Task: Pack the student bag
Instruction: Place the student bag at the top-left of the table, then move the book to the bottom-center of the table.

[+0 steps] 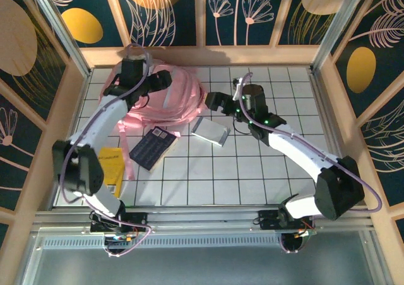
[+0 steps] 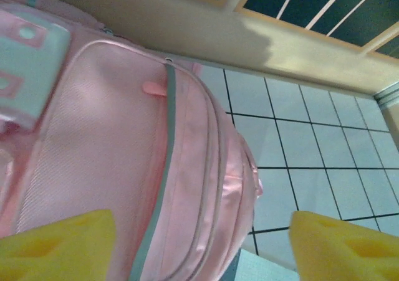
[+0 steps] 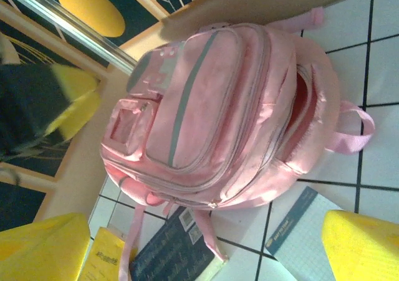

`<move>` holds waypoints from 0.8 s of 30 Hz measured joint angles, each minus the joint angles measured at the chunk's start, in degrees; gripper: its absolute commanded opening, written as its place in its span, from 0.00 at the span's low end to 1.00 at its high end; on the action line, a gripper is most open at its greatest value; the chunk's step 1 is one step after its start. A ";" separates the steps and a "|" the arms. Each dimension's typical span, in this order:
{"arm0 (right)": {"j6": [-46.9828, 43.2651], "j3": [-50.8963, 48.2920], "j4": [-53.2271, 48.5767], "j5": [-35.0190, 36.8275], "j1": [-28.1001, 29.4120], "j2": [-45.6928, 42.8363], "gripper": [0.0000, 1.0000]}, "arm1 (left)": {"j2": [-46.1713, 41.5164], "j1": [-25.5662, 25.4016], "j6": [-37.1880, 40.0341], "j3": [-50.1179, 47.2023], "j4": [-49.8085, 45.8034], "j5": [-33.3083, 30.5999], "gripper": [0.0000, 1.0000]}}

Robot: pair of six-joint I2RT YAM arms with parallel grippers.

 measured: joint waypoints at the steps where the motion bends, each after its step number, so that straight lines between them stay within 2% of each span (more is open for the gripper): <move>1: -0.15 -0.48 0.04 0.00 0.09 -0.13 0.96 | -2.25 0.00 -0.07 -2.51 0.42 -0.68 0.84; 6: -0.76 -3.50 -0.24 -0.07 2.32 -0.17 0.95 | -8.90 0.00 -1.18 -16.24 2.47 -4.66 0.88; 12: -1.31 -6.29 -0.61 -0.17 4.00 -0.17 0.95 | -9.18 0.04 -6.58 -29.57 2.01 -9.07 0.92; 17: -1.29 -8.87 -0.59 -0.20 4.22 -0.17 0.95 | -7.19 0.20 -11.67 -32.37 2.25 -11.58 0.95; 24: -1.29 -11.69 -0.33 -0.17 4.66 -1.05 0.95 | -0.57 0.26 -16.39 -34.03 6.51 -11.50 0.95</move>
